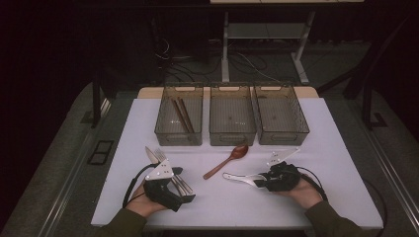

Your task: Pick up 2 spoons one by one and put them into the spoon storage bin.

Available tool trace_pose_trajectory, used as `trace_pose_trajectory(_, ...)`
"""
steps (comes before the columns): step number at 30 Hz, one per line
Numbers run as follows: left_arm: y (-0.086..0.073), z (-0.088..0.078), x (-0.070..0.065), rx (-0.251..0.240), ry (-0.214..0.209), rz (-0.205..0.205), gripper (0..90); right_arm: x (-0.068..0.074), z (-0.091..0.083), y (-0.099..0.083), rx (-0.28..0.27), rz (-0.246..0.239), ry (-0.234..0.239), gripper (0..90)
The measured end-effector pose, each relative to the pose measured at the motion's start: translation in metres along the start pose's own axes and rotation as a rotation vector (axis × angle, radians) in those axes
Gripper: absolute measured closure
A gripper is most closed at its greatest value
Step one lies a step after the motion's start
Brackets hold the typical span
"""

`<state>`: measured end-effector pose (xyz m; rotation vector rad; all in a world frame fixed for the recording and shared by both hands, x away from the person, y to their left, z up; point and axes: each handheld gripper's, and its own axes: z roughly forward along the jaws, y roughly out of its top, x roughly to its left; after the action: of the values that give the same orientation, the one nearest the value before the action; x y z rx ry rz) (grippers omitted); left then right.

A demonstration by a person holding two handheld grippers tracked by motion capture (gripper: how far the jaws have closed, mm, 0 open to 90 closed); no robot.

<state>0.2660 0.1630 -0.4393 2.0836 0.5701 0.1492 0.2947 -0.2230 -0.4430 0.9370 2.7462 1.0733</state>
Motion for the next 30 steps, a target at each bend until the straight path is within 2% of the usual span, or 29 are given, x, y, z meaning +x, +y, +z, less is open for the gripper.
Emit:
trace_pose_trajectory(7,0.0,0.0002,-0.0003,0.0,0.001,-0.001,0.0,0.0026,-0.0009,0.0005,0.009,-0.026,-0.009,72.5)
trace_pose_trajectory(9,0.0,0.0002,-0.0002,0.001,0.001,-0.001,0.0,0.0035,-0.0013,0.0006,0.005,-0.037,-0.014,75.7)
trace_pose_trajectory(15,0.0,0.0001,-0.0001,0.003,0.001,0.002,0.0,0.0028,-0.0029,0.0008,-0.006,-0.013,-0.001,80.9)
trace_pose_trajectory(23,0.0001,0.0001,-0.0003,0.001,0.002,0.001,0.0,0.0009,-0.0024,0.0007,-0.012,0.021,0.013,81.2)
trace_pose_trajectory(30,0.0,0.0006,0.0001,-0.001,0.001,-0.001,0.0,0.0029,-0.0027,-0.0019,-0.042,0.013,-0.006,81.9)
